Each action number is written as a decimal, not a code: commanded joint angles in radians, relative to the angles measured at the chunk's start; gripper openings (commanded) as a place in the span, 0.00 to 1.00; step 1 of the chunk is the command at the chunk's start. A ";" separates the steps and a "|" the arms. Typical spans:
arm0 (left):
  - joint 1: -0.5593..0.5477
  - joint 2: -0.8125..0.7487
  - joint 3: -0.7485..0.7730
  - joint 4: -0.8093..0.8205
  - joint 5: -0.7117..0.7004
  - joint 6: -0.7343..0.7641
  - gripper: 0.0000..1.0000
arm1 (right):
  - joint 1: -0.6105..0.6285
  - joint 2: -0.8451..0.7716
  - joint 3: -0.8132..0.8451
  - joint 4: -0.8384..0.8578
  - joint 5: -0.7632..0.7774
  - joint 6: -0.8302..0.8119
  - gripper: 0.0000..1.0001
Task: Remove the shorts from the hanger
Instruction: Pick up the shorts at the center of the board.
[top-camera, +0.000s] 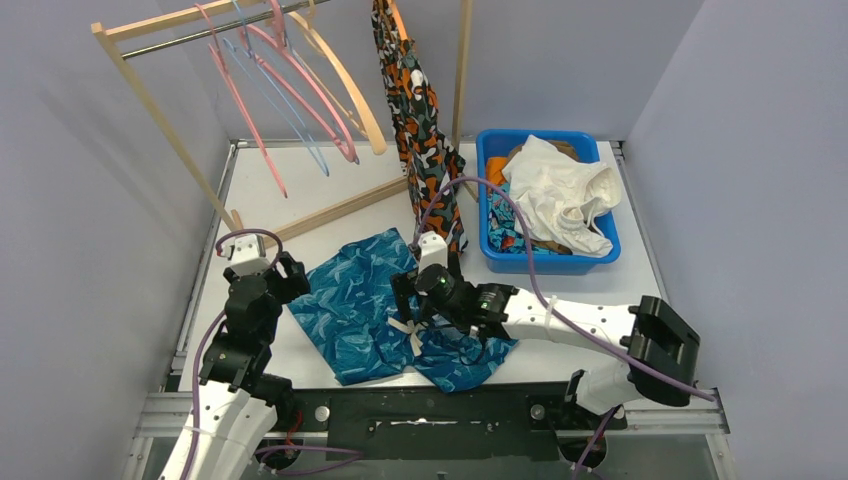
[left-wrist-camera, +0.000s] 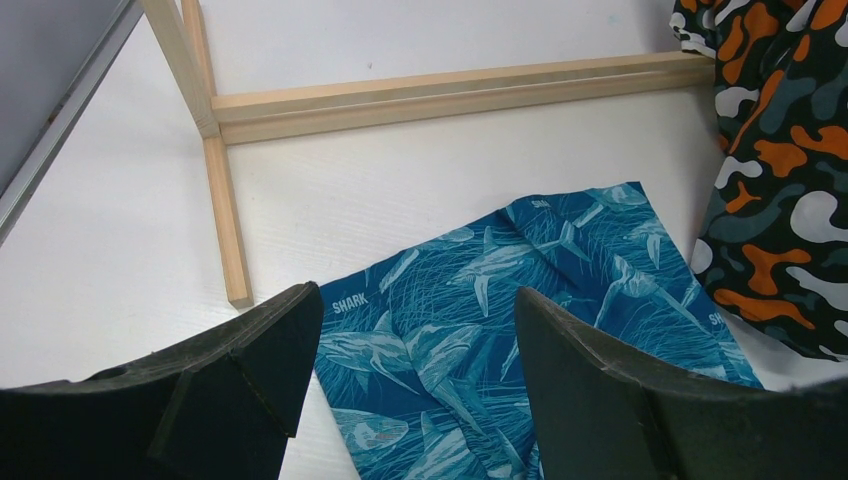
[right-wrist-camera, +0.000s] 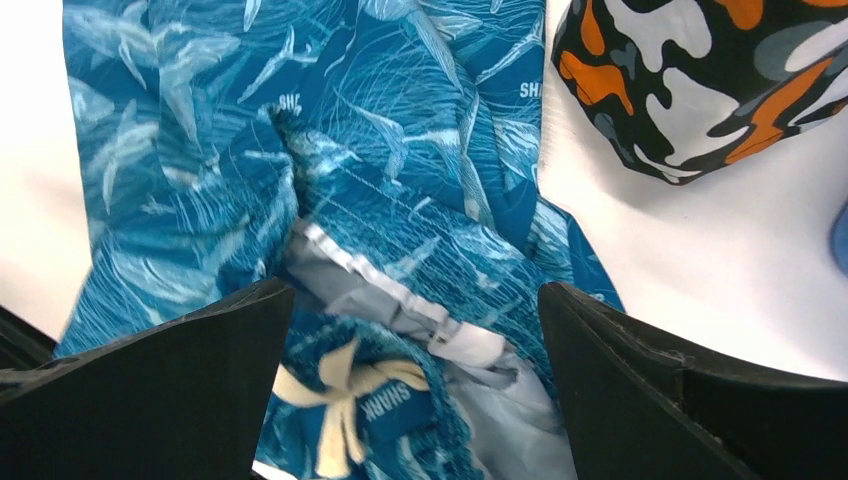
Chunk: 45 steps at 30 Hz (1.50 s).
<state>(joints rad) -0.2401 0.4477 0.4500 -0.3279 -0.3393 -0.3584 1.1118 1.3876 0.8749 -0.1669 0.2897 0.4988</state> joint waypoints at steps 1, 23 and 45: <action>0.004 0.000 0.044 0.034 0.010 -0.001 0.70 | -0.007 0.065 0.118 -0.104 0.056 0.224 0.99; 0.004 -0.016 0.046 0.031 0.011 -0.001 0.70 | -0.020 0.594 0.234 -0.239 -0.205 0.167 0.71; 0.003 -0.016 0.043 0.032 0.012 -0.002 0.70 | -0.020 -0.106 -0.053 0.005 0.123 0.185 0.00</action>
<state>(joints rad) -0.2401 0.4271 0.4500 -0.3283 -0.3355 -0.3588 1.0935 1.4483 0.8589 -0.3061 0.3161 0.6819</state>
